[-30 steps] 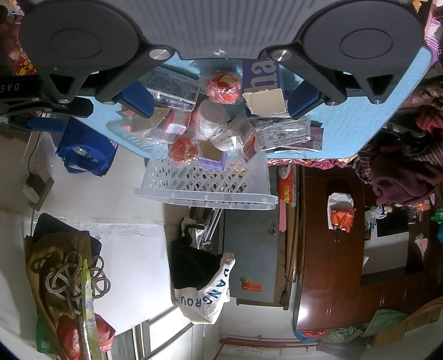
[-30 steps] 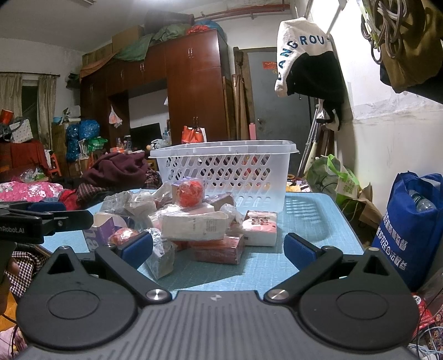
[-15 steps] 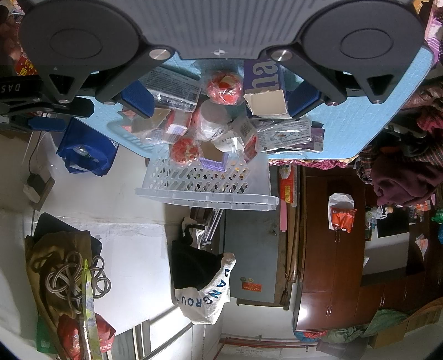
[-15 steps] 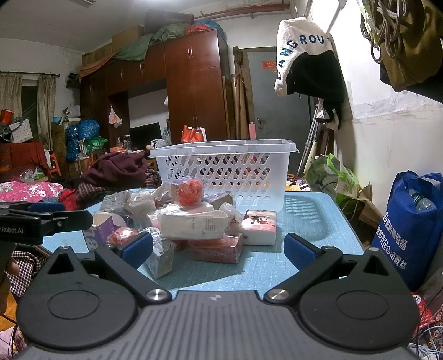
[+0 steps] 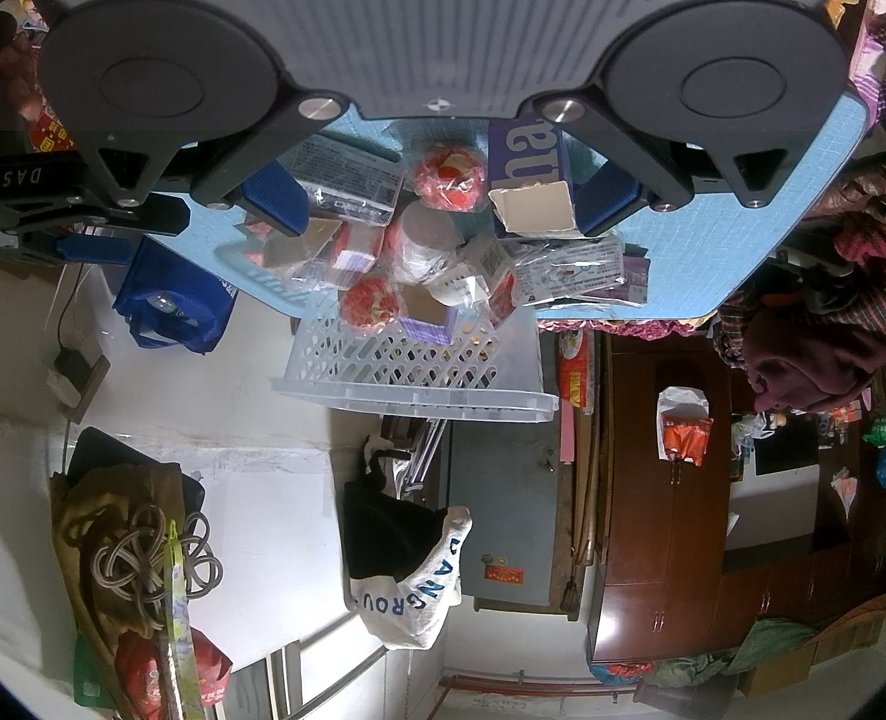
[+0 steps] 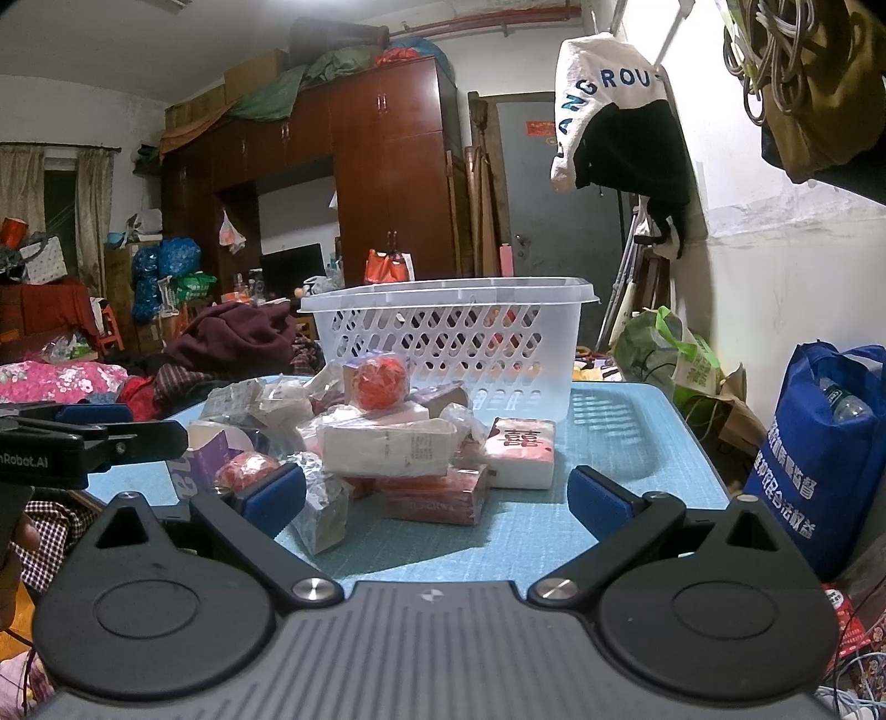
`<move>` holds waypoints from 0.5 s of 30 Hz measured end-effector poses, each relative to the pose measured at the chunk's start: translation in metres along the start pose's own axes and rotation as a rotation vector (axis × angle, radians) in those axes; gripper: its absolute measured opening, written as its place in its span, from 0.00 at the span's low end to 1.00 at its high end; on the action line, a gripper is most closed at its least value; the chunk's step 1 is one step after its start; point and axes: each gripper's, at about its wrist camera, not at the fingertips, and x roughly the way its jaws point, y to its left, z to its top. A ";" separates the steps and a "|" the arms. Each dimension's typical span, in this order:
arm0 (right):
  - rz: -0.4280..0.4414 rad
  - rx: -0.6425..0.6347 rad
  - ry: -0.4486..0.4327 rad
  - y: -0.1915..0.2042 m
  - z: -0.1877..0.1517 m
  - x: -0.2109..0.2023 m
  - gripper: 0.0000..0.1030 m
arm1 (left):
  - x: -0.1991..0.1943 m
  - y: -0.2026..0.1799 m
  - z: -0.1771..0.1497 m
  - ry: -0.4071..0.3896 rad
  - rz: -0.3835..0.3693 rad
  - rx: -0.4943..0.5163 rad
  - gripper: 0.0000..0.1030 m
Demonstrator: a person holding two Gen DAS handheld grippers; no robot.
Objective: Organize objects
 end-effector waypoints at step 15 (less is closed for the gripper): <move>0.015 0.005 0.002 0.000 -0.001 -0.002 1.00 | 0.000 0.000 0.000 0.000 0.000 -0.001 1.00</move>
